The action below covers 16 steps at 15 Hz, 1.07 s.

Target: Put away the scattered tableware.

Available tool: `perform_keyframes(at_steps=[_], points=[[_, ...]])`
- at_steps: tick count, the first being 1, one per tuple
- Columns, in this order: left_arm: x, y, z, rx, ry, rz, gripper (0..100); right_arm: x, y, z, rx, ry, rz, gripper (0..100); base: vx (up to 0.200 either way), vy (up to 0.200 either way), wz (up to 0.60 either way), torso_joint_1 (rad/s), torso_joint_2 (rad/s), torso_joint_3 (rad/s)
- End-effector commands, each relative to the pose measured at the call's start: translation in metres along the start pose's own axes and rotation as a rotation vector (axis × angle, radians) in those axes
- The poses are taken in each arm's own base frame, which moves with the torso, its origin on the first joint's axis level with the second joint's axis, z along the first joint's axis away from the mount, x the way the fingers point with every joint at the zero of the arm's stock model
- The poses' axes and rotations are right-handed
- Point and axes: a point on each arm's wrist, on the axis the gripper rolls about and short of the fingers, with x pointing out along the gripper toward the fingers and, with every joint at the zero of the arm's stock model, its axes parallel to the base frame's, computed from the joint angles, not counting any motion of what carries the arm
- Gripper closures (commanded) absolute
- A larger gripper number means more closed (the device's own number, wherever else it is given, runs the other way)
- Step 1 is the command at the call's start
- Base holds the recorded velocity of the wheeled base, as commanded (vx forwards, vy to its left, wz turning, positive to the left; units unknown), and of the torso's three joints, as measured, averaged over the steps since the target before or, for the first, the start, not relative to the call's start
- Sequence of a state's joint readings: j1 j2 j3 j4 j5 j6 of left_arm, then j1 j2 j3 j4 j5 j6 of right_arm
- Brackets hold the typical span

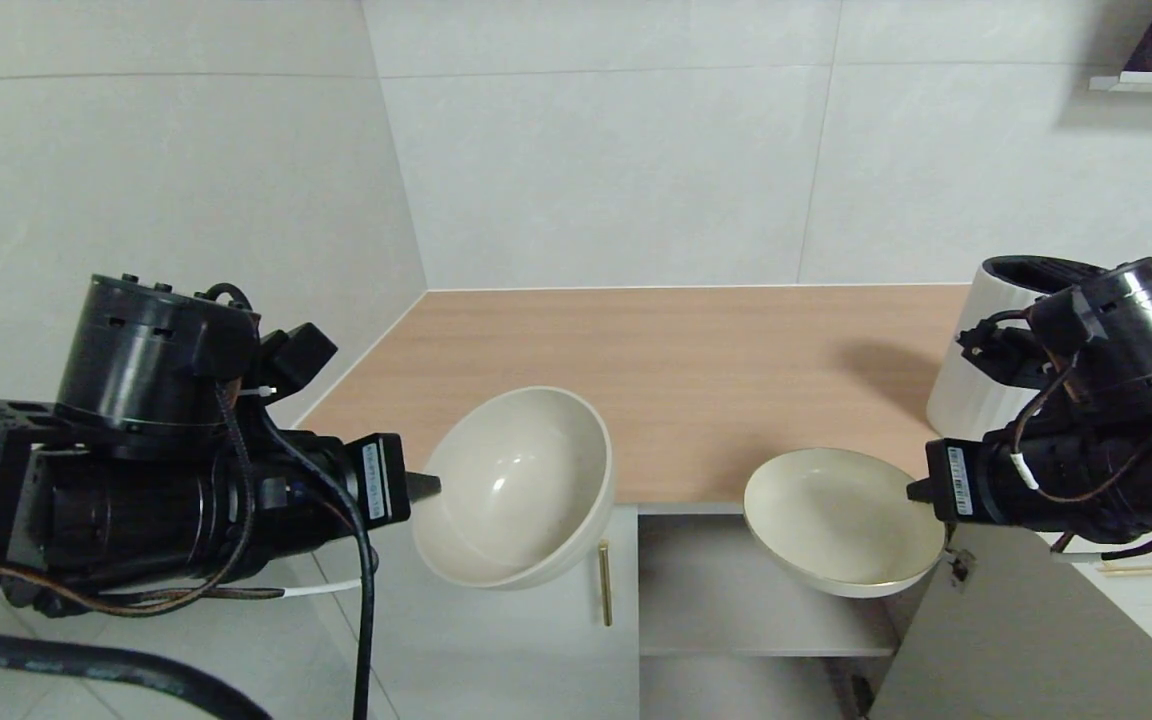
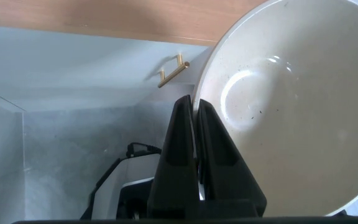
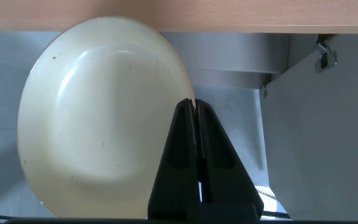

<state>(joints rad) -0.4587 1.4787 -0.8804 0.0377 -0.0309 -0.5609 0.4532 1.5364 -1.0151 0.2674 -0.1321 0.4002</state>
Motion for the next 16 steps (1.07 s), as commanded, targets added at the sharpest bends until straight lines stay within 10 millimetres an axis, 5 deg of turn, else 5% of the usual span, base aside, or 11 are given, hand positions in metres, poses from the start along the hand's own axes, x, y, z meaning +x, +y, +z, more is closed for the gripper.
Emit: perform_keyframes(at_steps=[1, 16], points=[[0.0019, 0.0003, -0.0004, -0.001, 0.006, 0.004, 100, 0.0026, 0.0004, -0.0005, -0.002, 0.008, -0.003, 100, 0.000, 0.000, 0.00, -0.129, 0.32, 0.183], [0.0014, 0.0003, -0.0003, -0.001, 0.004, 0.003, 100, 0.0050, 0.0006, -0.0008, -0.003, 0.015, -0.006, 100, 0.000, 0.000, 0.00, -0.187, 0.47, 0.279]])
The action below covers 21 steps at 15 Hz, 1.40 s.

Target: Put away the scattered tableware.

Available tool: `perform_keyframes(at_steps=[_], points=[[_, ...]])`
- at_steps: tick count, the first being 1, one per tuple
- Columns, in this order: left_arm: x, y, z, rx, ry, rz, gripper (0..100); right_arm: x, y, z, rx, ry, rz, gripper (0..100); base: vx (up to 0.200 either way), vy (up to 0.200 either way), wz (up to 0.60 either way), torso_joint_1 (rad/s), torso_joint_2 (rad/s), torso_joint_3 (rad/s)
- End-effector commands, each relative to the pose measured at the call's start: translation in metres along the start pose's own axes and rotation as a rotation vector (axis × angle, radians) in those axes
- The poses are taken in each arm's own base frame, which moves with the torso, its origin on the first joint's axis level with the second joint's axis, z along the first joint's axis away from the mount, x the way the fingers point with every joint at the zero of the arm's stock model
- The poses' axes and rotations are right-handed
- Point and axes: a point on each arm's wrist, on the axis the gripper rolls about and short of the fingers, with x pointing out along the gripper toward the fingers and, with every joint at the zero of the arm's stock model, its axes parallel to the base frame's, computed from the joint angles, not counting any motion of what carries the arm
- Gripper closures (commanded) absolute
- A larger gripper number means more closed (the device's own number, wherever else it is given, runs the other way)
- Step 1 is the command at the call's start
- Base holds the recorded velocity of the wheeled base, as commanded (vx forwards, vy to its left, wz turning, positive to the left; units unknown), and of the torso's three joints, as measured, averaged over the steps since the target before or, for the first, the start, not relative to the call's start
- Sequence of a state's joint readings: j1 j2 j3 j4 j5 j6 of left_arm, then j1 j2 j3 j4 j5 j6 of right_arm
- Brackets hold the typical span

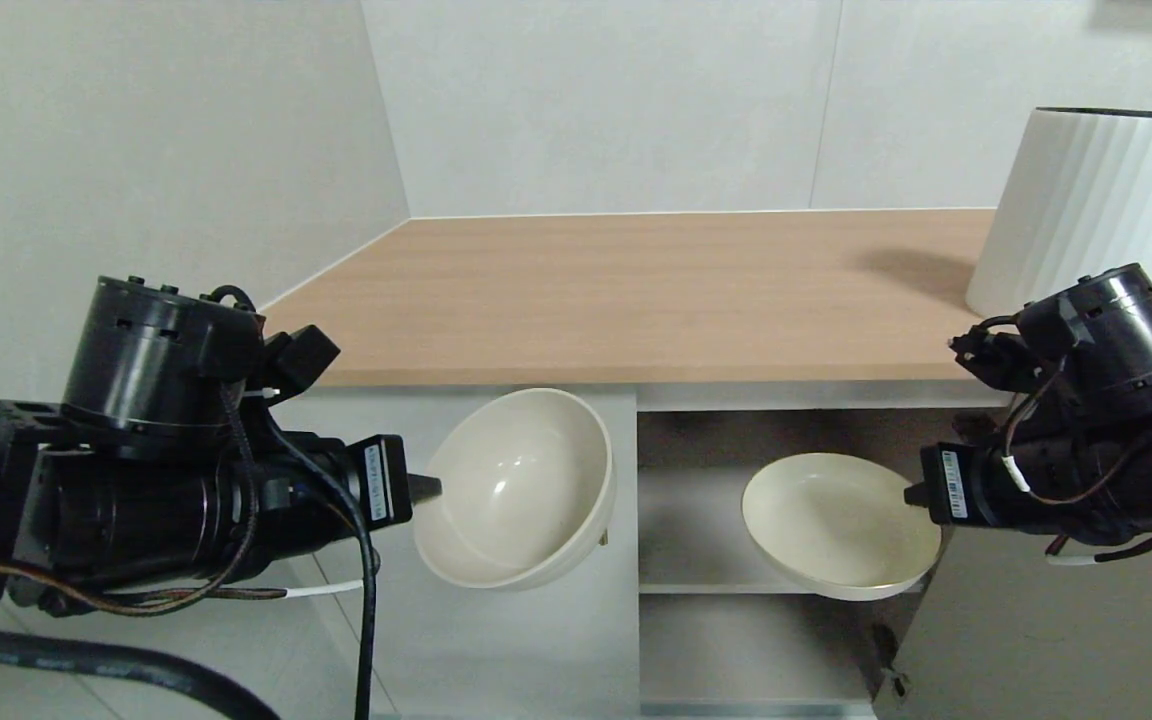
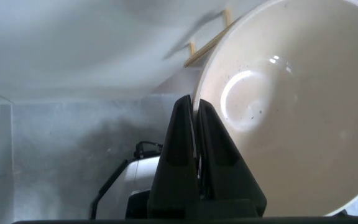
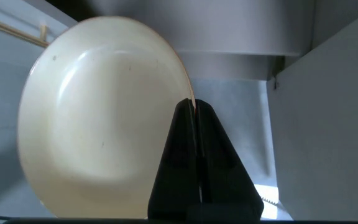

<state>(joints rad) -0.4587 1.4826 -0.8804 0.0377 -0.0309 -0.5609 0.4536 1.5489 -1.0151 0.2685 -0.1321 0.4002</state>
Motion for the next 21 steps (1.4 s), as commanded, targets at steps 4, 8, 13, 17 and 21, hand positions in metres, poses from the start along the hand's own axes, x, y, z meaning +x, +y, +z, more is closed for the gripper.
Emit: perform_keyframes(at_steps=[4, 8, 13, 17, 21], points=[[0.001, 0.000, 0.000, -0.001, 0.002, 0.002, 100, 0.003, 0.000, 0.000, -0.001, 0.007, -0.002, 100, 0.000, 0.000, 0.00, -0.134, 0.44, 0.316], [0.001, 0.000, 0.000, -0.001, 0.002, 0.002, 100, 0.004, 0.000, -0.001, -0.002, 0.011, -0.004, 100, 0.000, 0.000, 0.00, -0.033, 0.14, 0.092], [0.003, 0.001, -0.002, 0.000, 0.013, 0.005, 100, 0.034, 0.003, -0.004, -0.008, 0.059, -0.021, 100, 0.000, 0.000, 0.00, 0.000, 0.00, 0.000], [0.003, 0.001, -0.002, 0.000, 0.013, 0.005, 100, 0.099, 0.005, -0.024, -0.022, 0.105, -0.037, 100, 0.000, 0.000, 0.00, 0.000, 0.00, 0.000], [0.004, 0.001, -0.002, 0.000, 0.016, 0.006, 100, 0.161, -0.003, -0.040, 0.006, 0.120, -0.074, 100, 0.000, 0.000, 0.00, 0.000, 0.00, 0.000]])
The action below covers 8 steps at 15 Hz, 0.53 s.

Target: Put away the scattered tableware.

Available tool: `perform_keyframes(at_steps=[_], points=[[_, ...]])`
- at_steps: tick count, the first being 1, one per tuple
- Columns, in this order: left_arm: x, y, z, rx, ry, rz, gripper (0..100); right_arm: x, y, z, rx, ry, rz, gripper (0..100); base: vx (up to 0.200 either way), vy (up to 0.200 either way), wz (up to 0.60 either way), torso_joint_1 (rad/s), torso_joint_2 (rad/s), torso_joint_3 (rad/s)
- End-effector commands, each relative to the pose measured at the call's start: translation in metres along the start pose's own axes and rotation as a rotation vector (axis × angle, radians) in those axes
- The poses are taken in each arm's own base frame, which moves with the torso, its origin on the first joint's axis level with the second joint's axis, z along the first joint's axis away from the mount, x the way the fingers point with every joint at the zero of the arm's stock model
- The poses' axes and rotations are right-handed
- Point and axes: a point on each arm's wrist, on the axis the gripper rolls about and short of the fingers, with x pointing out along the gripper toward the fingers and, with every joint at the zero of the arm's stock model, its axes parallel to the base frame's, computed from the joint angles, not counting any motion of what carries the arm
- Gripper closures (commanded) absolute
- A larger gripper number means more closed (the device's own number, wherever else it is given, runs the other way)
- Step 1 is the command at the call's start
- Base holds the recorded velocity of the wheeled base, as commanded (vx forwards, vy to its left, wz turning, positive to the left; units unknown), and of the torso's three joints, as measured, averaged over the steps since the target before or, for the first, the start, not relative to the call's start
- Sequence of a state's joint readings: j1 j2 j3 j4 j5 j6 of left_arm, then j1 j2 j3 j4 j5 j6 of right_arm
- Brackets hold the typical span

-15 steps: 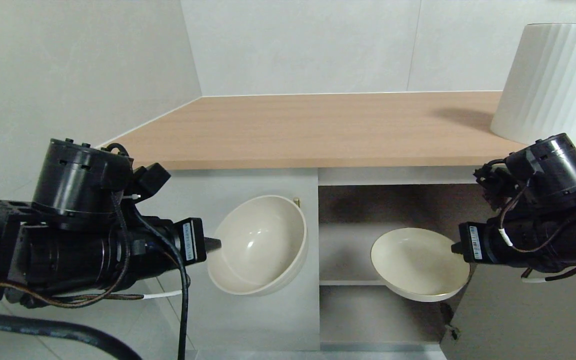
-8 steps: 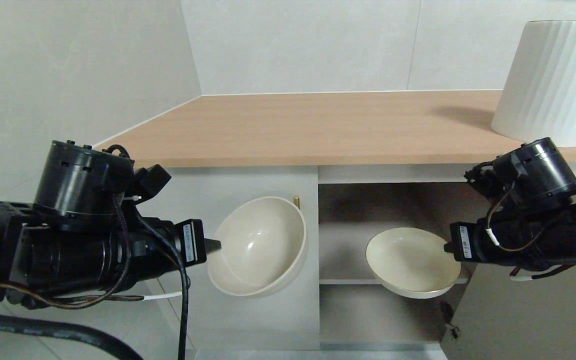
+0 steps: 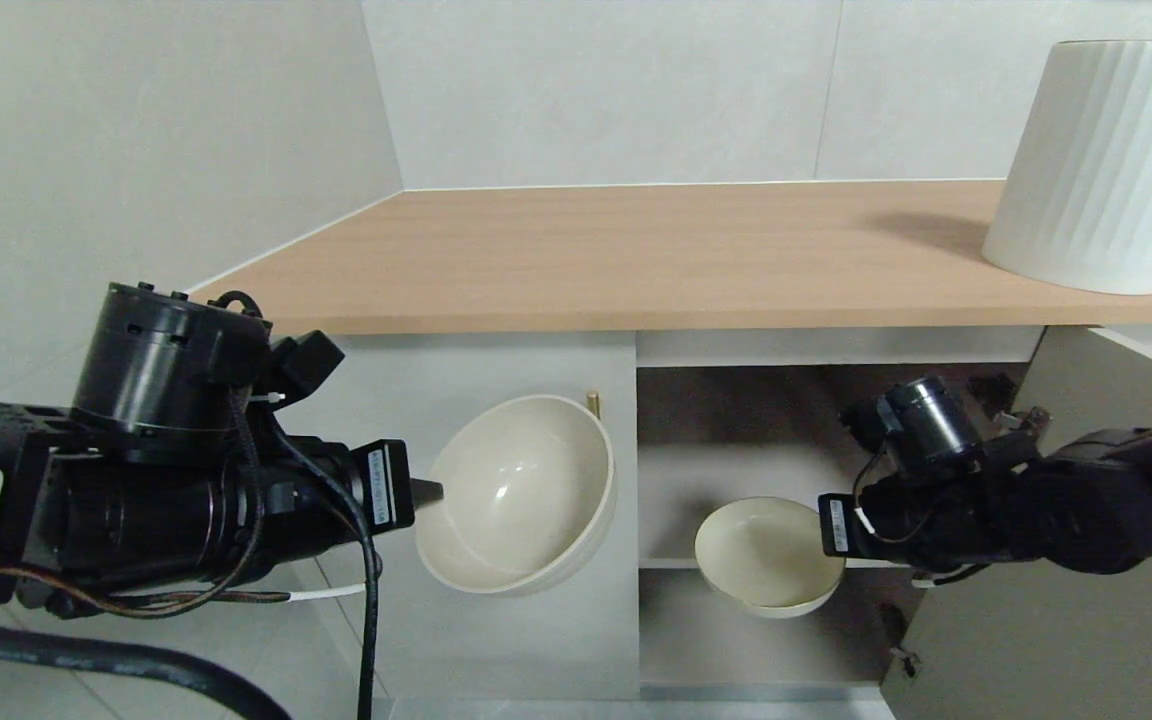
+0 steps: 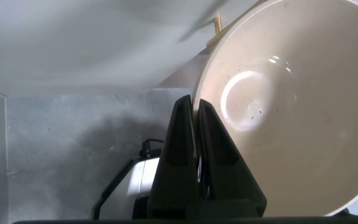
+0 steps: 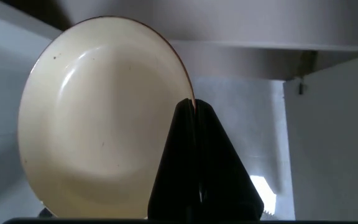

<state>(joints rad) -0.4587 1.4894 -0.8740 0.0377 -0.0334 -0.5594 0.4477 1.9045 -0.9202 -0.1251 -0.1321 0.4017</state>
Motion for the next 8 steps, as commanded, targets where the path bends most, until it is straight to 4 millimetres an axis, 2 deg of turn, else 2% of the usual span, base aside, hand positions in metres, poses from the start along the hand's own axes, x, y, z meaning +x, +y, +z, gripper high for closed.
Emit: perform_keyframes(at_steps=[1, 4, 8], points=[[0.001, 0.000, 0.000, -0.001, 0.004, 0.000, 100, 0.055, -0.014, -0.015, 0.028, 0.051, -0.057, 100, 0.000, 0.000, 0.00, 0.000, 0.00, 0.000], [0.003, 0.000, -0.001, -0.001, 0.009, 0.004, 100, 0.091, -0.033, -0.018, 0.080, 0.015, -0.097, 100, 0.000, 0.000, 0.00, 0.000, 0.00, 0.000], [0.003, 0.000, 0.000, -0.002, 0.008, 0.003, 100, 0.117, -0.037, -0.021, 0.151, -0.074, -0.119, 100, 0.000, 0.000, 0.00, 0.000, 0.00, 0.000]])
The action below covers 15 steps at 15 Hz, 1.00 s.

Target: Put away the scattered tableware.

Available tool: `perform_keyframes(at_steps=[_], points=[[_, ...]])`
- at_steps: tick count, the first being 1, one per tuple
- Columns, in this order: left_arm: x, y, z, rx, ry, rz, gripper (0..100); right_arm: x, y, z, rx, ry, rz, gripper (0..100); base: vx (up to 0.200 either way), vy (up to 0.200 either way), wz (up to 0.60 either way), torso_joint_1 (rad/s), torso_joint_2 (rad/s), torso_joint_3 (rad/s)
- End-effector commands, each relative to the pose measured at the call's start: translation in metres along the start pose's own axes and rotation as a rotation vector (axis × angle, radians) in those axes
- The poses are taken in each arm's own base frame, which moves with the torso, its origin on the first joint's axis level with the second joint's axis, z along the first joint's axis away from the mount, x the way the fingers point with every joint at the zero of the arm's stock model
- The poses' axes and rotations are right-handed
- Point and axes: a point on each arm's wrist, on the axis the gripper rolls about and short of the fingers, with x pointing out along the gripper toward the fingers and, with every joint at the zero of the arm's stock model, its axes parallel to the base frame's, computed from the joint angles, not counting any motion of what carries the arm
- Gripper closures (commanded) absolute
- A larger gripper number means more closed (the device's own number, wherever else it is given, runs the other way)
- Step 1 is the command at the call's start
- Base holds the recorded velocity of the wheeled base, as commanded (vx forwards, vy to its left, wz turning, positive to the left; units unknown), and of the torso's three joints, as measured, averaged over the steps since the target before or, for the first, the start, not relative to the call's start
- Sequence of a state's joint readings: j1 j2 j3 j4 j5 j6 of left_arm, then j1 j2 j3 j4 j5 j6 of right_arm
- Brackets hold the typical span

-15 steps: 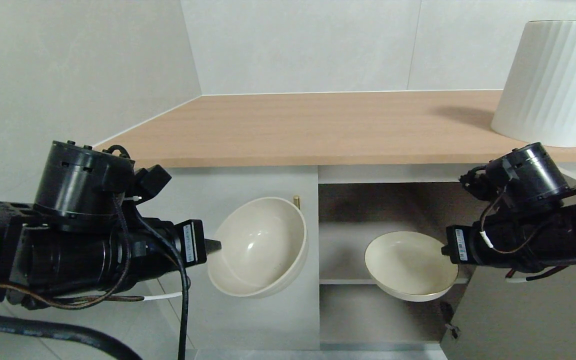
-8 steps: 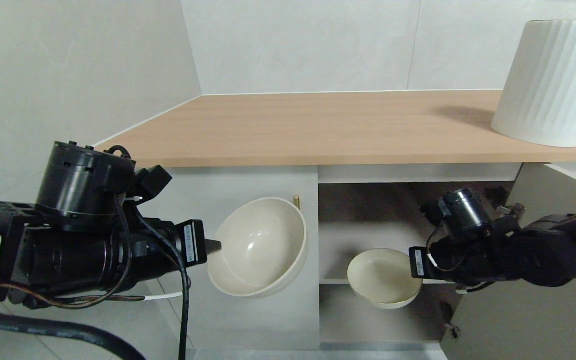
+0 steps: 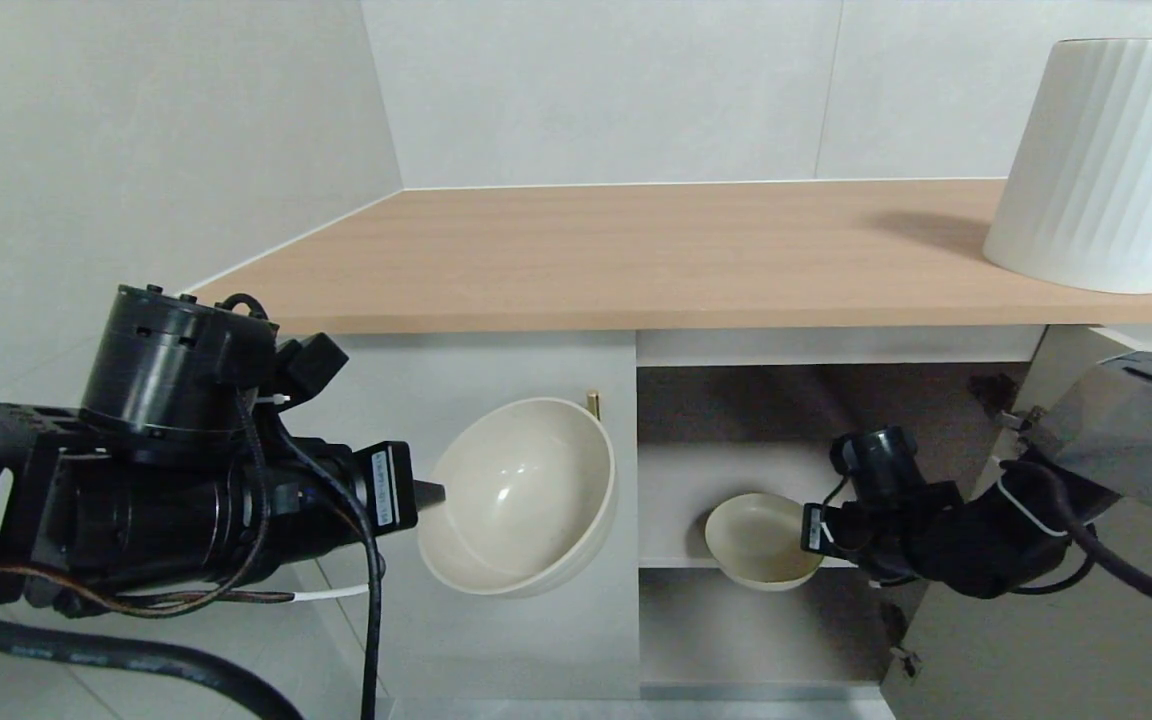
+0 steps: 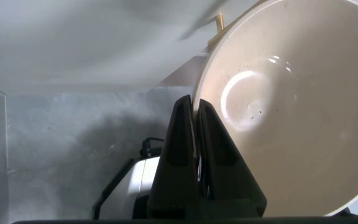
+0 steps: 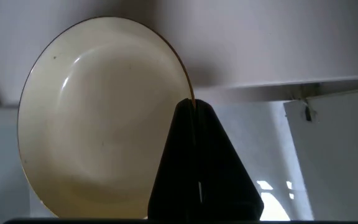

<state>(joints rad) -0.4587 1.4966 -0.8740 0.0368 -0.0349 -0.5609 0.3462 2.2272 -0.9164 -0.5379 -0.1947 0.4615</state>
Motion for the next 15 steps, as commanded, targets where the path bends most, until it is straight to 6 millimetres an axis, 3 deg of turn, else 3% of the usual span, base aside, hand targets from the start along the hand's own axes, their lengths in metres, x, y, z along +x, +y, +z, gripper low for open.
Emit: perform_keyframes(at_steps=[1, 6, 15], points=[[0.001, 0.000, 0.000, -0.001, 0.002, 0.001, 100, 0.019, -0.007, -0.014, 0.007, 0.026, -0.037, 100, 0.000, 0.000, 0.00, 0.000, 0.00, 0.000], [0.003, 0.001, -0.001, -0.001, 0.009, 0.006, 100, 0.041, -0.013, -0.011, 0.042, -0.027, -0.073, 100, 0.000, 0.000, 0.00, 0.000, 0.00, 0.000], [0.009, 0.002, -0.002, -0.002, 0.024, 0.017, 100, 0.065, -0.005, 0.001, 0.100, -0.107, -0.104, 100, 0.000, 0.000, 0.00, 0.000, 0.00, 0.000]])
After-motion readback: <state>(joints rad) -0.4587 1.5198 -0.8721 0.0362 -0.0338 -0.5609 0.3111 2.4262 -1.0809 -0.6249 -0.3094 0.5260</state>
